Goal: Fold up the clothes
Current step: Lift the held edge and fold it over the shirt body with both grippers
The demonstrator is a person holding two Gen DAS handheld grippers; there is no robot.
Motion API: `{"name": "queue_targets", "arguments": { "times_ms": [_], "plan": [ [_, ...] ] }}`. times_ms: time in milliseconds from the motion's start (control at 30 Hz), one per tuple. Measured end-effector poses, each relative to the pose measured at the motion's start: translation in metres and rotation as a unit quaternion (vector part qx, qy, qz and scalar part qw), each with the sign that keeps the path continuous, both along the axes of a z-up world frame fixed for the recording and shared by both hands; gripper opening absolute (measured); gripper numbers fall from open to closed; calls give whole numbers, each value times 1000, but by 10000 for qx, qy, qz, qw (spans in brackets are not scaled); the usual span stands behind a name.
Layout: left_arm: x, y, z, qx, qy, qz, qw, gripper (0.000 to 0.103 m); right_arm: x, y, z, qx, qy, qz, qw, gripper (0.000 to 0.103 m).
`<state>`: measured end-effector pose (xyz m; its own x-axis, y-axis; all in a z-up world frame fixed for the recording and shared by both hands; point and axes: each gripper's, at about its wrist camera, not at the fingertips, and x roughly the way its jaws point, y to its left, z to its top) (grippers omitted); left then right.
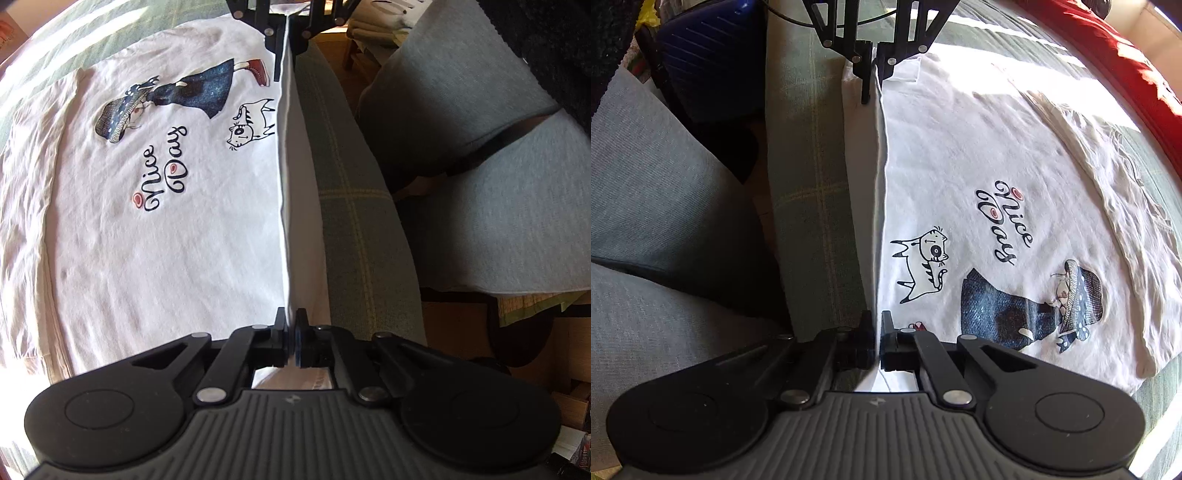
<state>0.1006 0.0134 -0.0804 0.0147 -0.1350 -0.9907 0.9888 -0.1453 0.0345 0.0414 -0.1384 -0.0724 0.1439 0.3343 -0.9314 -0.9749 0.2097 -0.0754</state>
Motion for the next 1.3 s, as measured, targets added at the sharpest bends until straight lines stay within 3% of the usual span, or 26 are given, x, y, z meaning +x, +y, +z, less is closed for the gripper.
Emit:
{"name": "queue_targets", "arguments": {
  "times_ms": [200,333,567,900,1300],
  "plan": [
    [12,6,18,-56,-543,766,9956,1,28,8,23,-59,-509,-198,9985,3],
    [37,14,28,-82,-940,1316,9868,1,53,18,33,-137,-1037,-151,9944,3],
    [75,19,27,-87,-1555,1825,9708,1,120,15,38,-223,-1627,-131,9863,3],
    [147,17,19,-146,-2173,2325,9479,1,201,18,28,-306,-2129,-345,9760,3],
    [210,24,9,-109,-2503,2656,9310,1,275,22,21,-375,-2412,-523,9683,3]
  ]
}}
